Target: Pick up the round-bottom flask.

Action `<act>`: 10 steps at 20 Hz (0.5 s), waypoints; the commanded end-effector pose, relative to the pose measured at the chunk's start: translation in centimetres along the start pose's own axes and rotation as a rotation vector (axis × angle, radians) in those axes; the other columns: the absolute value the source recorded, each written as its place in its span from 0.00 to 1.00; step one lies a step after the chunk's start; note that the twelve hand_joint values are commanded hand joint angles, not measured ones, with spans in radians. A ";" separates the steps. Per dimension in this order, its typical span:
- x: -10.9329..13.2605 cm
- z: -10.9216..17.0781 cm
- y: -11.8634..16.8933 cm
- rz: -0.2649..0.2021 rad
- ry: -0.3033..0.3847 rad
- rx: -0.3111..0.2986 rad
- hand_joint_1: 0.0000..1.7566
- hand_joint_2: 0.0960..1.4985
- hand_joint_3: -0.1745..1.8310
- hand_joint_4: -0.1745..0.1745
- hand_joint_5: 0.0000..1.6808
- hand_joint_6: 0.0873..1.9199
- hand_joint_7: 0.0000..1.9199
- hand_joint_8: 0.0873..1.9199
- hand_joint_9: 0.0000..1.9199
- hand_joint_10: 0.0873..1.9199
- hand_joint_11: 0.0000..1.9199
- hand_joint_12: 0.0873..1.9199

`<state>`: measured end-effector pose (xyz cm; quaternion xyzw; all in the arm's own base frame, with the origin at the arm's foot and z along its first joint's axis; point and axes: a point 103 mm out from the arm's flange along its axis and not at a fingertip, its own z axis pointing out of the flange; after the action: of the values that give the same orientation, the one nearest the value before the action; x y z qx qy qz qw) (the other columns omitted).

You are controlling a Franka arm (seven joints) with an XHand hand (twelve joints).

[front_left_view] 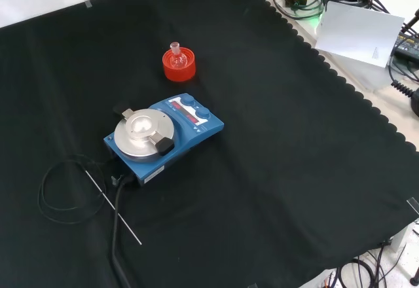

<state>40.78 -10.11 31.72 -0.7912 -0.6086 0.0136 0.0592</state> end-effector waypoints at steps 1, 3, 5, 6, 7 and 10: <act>-1.7 6.7 0.1 0.031 0.032 0.051 0.28 0.73 0.20 0.44 0.28 0.15 0.10 0.27 0.18 0.32 0.04 0.72; -1.8 8.7 0.1 0.033 0.037 0.071 0.30 0.71 0.21 0.44 0.29 0.14 0.10 0.28 0.19 0.31 0.04 0.71; -1.8 10.4 0.1 0.035 0.038 0.091 0.31 0.69 0.22 0.44 0.30 0.14 0.11 0.28 0.19 0.31 0.04 0.71; -1.7 11.2 0.1 0.036 0.036 0.097 0.31 0.68 0.22 0.44 0.30 0.13 0.11 0.28 0.20 0.31 0.04 0.72; -1.8 11.8 0.1 0.037 0.036 0.105 0.32 0.67 0.22 0.44 0.31 0.13 0.11 0.28 0.20 0.31 0.05 0.72; -1.8 13.5 0.3 0.041 0.031 0.110 0.34 0.64 0.24 0.44 0.31 0.13 0.11 0.28 0.20 0.31 0.05 0.71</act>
<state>39.83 -10.88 21.85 -0.7969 -0.5945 0.0325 0.1019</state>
